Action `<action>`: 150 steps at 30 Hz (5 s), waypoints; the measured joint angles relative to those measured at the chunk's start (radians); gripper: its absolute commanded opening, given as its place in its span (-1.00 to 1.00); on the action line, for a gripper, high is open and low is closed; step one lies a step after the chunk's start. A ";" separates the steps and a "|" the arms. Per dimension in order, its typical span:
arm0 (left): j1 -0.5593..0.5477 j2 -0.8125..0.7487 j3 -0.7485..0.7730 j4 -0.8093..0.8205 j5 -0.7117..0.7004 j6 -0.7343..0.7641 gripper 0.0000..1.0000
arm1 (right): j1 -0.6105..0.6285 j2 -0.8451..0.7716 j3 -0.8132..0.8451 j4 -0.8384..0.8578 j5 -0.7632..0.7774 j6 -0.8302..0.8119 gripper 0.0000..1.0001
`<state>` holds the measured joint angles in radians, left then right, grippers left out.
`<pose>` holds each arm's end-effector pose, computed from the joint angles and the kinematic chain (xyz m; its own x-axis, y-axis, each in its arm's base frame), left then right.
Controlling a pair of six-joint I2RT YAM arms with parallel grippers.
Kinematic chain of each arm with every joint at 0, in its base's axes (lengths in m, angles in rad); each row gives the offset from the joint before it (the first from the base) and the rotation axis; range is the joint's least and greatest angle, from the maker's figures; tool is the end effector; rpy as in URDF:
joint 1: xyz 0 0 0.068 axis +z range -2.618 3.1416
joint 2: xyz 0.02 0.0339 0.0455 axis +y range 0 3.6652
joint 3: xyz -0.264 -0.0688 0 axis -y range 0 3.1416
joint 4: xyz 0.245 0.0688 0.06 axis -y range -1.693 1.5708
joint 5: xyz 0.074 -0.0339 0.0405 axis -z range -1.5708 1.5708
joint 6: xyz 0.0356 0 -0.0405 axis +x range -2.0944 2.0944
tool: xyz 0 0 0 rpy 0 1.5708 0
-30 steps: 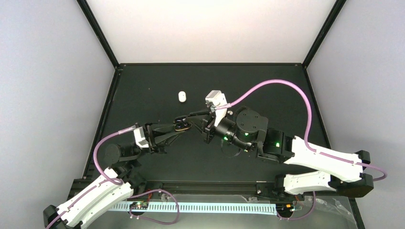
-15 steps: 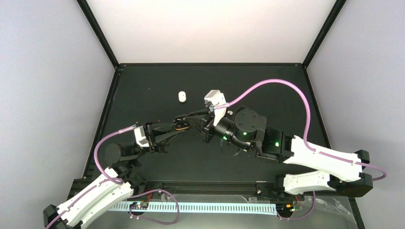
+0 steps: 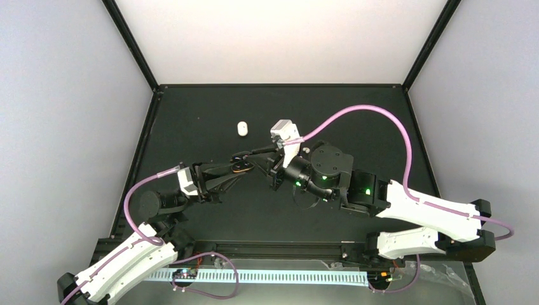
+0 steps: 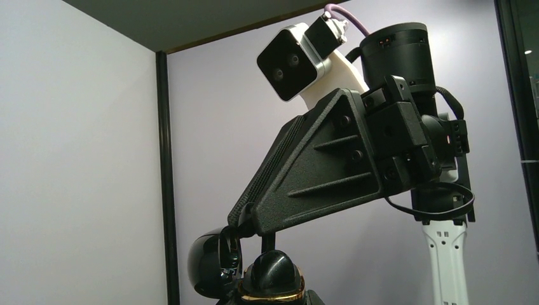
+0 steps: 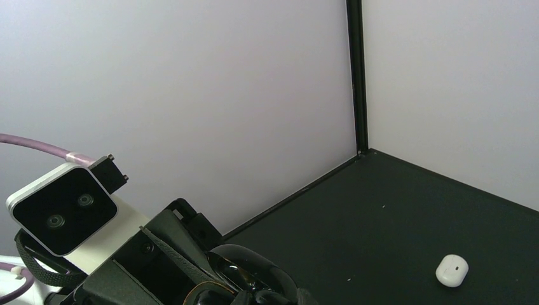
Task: Insert the wireless bluetooth earbuds into the charging case
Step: Place the earbud in the charging case, then adjust the earbud with the charging case.
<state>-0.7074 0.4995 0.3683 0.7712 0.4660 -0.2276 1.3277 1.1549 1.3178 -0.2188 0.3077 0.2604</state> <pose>0.0837 -0.0927 0.3306 0.2494 -0.4784 -0.8420 0.9349 0.3458 0.0804 0.0714 0.2431 0.4479 -0.2324 0.0822 -0.9691 -0.8200 0.5192 0.2407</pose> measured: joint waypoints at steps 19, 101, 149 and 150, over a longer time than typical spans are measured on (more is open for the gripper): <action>-0.001 0.007 0.002 0.004 -0.019 0.000 -0.97 | -0.001 0.035 0.055 -0.059 0.015 0.000 -0.69; -0.001 -0.005 0.004 0.025 0.010 -0.038 -0.97 | -0.066 0.008 0.129 -0.313 0.003 0.034 0.30; -0.001 0.007 0.004 0.041 -0.002 -0.020 -0.97 | -0.071 -0.003 0.139 -0.312 -0.134 0.006 0.31; -0.001 0.007 0.004 0.035 -0.006 -0.014 -0.97 | -0.071 -0.005 0.141 -0.313 -0.136 0.007 0.31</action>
<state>-0.7082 0.5064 0.3721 0.8062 0.4595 -0.2413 1.2564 1.1503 1.4590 -0.5320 0.1715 0.2672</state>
